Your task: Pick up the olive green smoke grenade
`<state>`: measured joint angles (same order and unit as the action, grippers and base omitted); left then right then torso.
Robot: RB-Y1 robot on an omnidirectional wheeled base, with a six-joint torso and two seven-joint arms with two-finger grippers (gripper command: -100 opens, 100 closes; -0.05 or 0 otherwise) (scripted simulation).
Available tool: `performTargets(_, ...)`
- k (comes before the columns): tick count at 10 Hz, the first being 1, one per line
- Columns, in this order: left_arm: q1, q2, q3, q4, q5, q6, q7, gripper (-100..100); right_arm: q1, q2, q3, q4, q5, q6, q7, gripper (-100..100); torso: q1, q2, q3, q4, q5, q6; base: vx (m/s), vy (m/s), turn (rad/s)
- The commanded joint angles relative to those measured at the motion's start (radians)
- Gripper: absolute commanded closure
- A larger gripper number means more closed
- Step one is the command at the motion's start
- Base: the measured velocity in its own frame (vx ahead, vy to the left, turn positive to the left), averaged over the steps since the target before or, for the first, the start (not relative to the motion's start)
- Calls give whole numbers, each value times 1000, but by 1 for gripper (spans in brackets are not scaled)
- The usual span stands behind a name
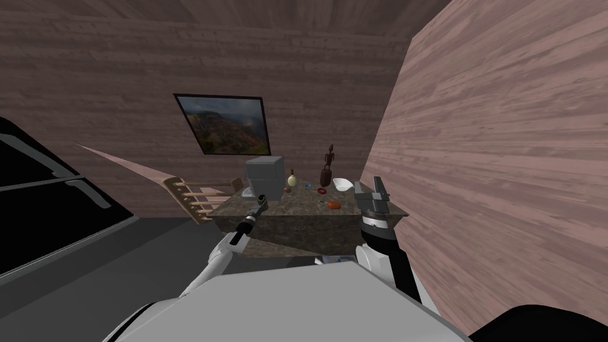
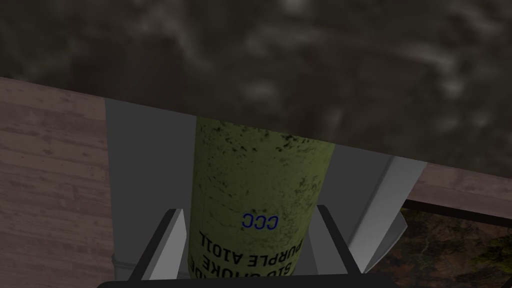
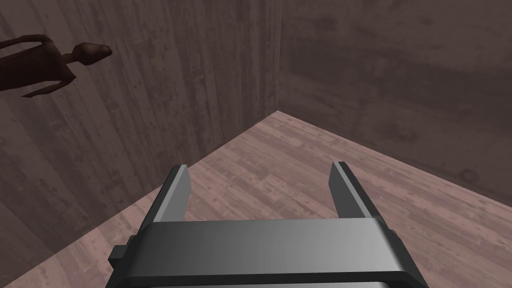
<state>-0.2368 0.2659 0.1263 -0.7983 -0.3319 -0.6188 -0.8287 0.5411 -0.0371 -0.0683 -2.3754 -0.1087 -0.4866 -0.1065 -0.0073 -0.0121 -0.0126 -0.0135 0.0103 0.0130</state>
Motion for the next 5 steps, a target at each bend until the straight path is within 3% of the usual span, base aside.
performTargets(1,50,-18,5,-50,-17,10,11,100,0,0,0,0,0,0,0,0,0,0,0,0,0,0,55,20,-68)
performTargets(2,74,-18,5,-86,-17,10,11,100,0,0,0,0,0,0,0,0,-1,-1,-2,-2,2,1,26,5,-19)
performTargets(3,106,-46,21,-118,-51,22,31,100,0,0,0,0,0,0,0,0,-1,-1,-2,-3,2,0,58,21,-74)
performTargets(5,156,-46,21,-176,-51,22,31,100,0,0,0,0,0,0,0,0,-1,-4,-6,-8,5,2,41,19,-40)
